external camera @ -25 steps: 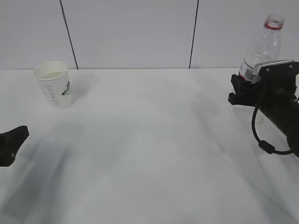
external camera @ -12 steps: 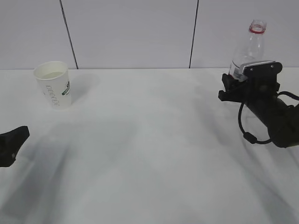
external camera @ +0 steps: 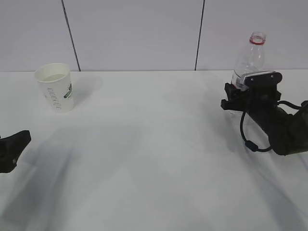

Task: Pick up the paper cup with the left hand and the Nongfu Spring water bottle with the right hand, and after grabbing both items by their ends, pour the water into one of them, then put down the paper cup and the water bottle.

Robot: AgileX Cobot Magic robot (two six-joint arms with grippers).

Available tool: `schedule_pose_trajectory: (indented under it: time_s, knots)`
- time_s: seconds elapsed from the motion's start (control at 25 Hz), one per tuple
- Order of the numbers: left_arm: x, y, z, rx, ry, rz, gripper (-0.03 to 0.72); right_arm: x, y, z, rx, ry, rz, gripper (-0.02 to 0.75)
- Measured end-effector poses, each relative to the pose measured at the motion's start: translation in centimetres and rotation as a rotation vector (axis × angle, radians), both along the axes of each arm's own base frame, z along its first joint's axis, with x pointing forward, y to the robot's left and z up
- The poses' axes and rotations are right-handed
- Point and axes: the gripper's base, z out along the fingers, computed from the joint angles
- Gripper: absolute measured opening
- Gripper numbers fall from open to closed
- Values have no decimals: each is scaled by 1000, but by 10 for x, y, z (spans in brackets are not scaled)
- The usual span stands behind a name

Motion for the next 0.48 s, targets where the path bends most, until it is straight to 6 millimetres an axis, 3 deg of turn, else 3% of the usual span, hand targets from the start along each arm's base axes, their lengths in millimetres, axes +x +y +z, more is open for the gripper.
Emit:
schedule_pose_trajectory:
  time_s: [0.12,0.32,0.48]
  knots:
    - [0,0,0,0,0,0,569,0,0,-1,-1,-5,4,455]
    - [0,-1,0,1,0,-7,569,0,1,-2,-3,-5,10,640]
    - [0,-2,0,3,0,-21,566,0,1,-2,-3,-6,10,661]
